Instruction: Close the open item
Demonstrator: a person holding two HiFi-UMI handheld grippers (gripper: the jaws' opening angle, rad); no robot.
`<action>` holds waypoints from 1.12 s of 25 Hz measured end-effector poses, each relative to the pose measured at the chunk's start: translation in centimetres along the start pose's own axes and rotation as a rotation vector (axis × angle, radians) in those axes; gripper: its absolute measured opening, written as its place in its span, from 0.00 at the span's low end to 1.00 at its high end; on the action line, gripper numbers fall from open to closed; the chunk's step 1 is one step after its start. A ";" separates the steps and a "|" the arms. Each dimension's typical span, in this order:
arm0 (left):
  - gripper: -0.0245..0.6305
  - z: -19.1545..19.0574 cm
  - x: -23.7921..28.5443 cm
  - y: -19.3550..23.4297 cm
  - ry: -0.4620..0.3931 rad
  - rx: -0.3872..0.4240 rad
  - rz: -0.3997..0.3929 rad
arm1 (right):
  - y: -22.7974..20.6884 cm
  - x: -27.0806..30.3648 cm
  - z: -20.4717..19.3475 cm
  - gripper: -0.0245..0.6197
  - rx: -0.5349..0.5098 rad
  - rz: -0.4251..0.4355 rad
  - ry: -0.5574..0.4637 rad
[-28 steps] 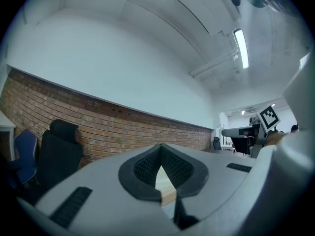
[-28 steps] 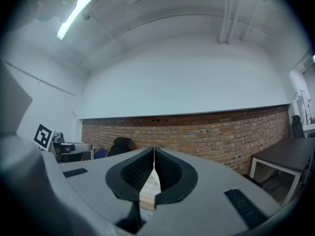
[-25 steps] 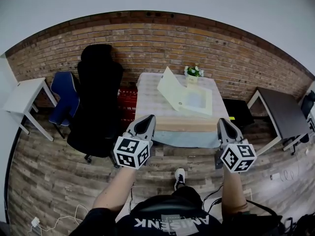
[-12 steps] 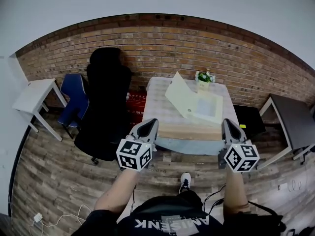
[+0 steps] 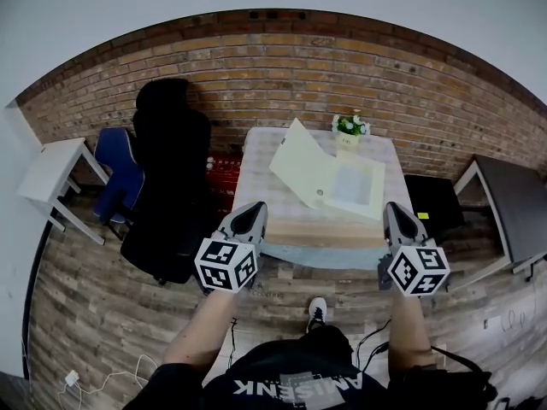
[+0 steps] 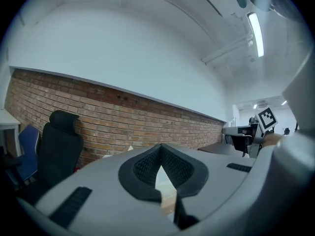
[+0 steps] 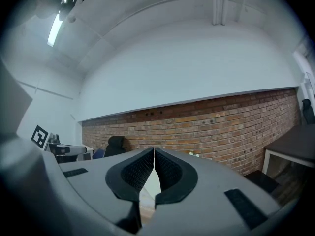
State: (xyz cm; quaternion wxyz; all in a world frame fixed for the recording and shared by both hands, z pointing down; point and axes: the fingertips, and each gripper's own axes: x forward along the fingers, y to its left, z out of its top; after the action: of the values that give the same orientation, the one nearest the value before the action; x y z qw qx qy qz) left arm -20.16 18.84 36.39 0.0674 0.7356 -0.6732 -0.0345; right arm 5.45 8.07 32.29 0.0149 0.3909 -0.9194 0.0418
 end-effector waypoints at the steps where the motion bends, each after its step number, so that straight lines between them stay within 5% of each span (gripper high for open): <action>1: 0.06 -0.1 0.9 0.1 0.006 -0.001 0.003 | -0.8 0.7 -0.2 0.10 0.004 0.000 0.005; 28: 0.06 -2.1 24.2 3.5 0.168 -0.022 0.165 | -19.8 15.8 -2.6 0.10 0.007 0.088 0.100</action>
State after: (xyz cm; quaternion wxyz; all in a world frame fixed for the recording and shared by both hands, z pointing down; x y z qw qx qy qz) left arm -21.11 -5.40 39.90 0.1339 0.6773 -0.7230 0.0256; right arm 8.75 -16.70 37.16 0.0578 0.3478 -0.9335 0.0651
